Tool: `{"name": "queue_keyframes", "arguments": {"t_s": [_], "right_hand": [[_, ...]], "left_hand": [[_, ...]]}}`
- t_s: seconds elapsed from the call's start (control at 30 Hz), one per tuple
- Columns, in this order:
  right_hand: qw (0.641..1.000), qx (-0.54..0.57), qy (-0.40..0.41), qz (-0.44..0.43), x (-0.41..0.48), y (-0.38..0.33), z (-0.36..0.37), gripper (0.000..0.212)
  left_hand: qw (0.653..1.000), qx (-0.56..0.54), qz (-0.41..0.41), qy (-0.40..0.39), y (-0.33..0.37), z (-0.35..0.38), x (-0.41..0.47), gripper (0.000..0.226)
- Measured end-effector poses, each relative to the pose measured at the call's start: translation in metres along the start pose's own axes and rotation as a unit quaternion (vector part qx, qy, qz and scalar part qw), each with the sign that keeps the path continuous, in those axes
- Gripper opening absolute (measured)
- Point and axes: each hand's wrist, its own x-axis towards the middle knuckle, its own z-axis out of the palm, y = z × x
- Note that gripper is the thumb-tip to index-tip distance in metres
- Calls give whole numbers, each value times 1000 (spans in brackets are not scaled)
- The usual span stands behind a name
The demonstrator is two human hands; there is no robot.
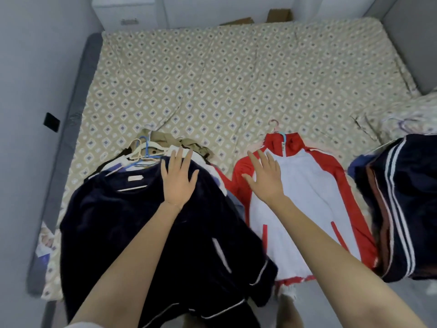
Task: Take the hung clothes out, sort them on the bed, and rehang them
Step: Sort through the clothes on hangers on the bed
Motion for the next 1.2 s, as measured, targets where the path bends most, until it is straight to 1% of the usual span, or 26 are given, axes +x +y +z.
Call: {"name": "queue_keyframes", "arguments": {"t_s": [0.07, 0.23, 0.33, 0.43, 0.53, 0.67, 0.8, 0.87, 0.93, 1.03, 1.2], "right_hand": [[1000, 20, -3, -7, -12, 46, -13, 66], [999, 16, -36, 1, -38, 153, -42, 69], [999, 20, -45, 5, -38, 204, -56, 70], [999, 24, -35, 3, -35, 245, -61, 71], [998, 20, -56, 31, -25, 278, -57, 72], [997, 17, -61, 45, -4, 318, -39, 74], [998, 14, -44, 45, 17, 350, -8, 72], [997, 5, -56, 46, 26, 365, 10, 73], [997, -2, -64, 44, 35, 378, 30, 75], [998, 1, -44, 37, 59, 392, 57, 74], [998, -1, -6, 55, 118, 402, 99, 78]], "left_hand": [[999, -18, -39, -7, 49, 20, -13, 59], [989, -80, -120, -17, 162, 64, -32, 60], [986, -100, -133, -6, 215, 78, -28, 61], [985, -108, -133, -16, 245, 93, -29, 63], [986, -99, -130, -25, 259, 111, -26, 64], [986, -89, -139, -38, 264, 145, -19, 64], [983, -95, -146, -53, 261, 192, -11, 64], [981, -105, -152, -57, 262, 222, -9, 63], [981, -111, -149, -54, 261, 251, -2, 63], [985, -101, -138, -39, 255, 292, 20, 67], [991, -66, -114, -4, 231, 342, 68, 64]]}}
